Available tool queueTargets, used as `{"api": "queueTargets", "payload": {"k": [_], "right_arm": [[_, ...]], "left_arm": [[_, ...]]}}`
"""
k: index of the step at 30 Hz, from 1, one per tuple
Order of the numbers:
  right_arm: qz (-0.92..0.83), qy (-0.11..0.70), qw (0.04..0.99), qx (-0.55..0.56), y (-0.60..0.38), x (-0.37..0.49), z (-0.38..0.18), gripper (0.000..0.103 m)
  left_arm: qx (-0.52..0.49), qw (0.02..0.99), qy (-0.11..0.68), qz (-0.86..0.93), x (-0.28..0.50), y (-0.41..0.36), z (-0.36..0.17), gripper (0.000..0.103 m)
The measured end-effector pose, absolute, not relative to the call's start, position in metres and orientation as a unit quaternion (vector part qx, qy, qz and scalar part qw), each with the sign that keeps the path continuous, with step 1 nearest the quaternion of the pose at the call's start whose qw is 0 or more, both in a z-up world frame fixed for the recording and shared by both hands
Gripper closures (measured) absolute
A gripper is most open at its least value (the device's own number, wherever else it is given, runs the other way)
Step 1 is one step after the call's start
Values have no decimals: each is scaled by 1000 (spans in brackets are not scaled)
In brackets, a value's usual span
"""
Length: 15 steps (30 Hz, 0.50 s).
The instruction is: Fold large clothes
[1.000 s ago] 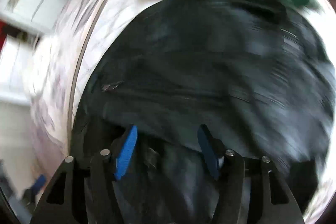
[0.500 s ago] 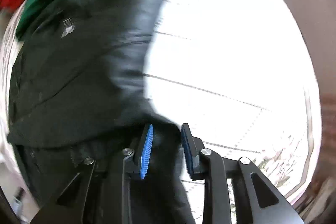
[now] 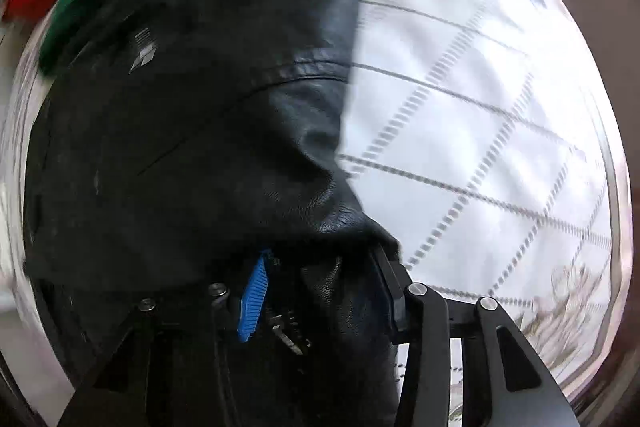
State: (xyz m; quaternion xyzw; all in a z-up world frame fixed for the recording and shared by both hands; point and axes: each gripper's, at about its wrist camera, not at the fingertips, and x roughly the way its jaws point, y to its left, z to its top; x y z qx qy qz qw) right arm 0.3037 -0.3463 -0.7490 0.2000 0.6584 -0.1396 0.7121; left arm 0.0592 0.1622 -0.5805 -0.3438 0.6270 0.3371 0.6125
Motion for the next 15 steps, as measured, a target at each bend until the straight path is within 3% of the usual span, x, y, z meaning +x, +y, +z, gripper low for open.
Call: {"api": "queueTargets", "payload": {"k": [11,12,14,15], "right_arm": [[-40,688,706,163,-221,255,-739,48],[-32,688,707,160,-205,250,-740,48],[-21,686,709,159,-179,237,-743,48],[-17,685,711,159,-161,230,-745,48]], "left_arm": [[-583,538,493,358,20,222,-623,1],[-584,538,481,372,18,226,-619,4],[-553,556,475,400,20,236,-606,23],[-535,570,472,407,21,242,-600,23]]}}
